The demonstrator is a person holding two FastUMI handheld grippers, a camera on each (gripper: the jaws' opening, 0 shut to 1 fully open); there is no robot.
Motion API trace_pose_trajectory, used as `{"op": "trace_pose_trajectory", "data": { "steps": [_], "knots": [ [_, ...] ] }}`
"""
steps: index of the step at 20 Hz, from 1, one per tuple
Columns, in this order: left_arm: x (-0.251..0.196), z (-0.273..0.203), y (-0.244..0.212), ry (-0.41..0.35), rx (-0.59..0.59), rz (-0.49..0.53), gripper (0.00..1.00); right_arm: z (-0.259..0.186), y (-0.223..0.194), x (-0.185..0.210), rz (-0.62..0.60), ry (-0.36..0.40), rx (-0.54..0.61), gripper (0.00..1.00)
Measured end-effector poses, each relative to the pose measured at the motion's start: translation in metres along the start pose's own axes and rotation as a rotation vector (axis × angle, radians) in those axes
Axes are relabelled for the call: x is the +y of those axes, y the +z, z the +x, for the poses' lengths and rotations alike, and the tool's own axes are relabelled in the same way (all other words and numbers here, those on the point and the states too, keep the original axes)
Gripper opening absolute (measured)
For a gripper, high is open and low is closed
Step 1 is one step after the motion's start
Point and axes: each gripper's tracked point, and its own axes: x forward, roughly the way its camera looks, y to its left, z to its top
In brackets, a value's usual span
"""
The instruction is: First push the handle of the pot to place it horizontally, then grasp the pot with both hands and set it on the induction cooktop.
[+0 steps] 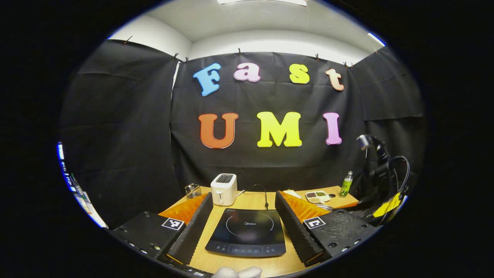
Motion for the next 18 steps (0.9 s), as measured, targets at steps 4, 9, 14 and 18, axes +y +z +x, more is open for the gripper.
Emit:
{"op": "trace_pose_trajectory", "data": {
  "steps": [4,9,14,18],
  "knots": [
    [0.008,-0.004,-0.007,0.020,0.016,-0.007,0.96,0.033,-0.048,-0.001,0.025,0.017,0.143,0.27],
    [0.016,-0.006,-0.010,0.054,0.025,-0.001,0.96,0.062,-0.106,-0.007,0.081,0.022,0.289,0.11],
    [0.019,-0.003,-0.007,0.059,0.022,-0.003,0.96,0.078,-0.128,-0.013,0.098,0.011,0.348,0.03],
    [0.016,-0.001,-0.006,0.052,0.024,-0.007,0.96,0.082,-0.133,-0.016,0.126,0.016,0.359,0.05]
  ]
}}
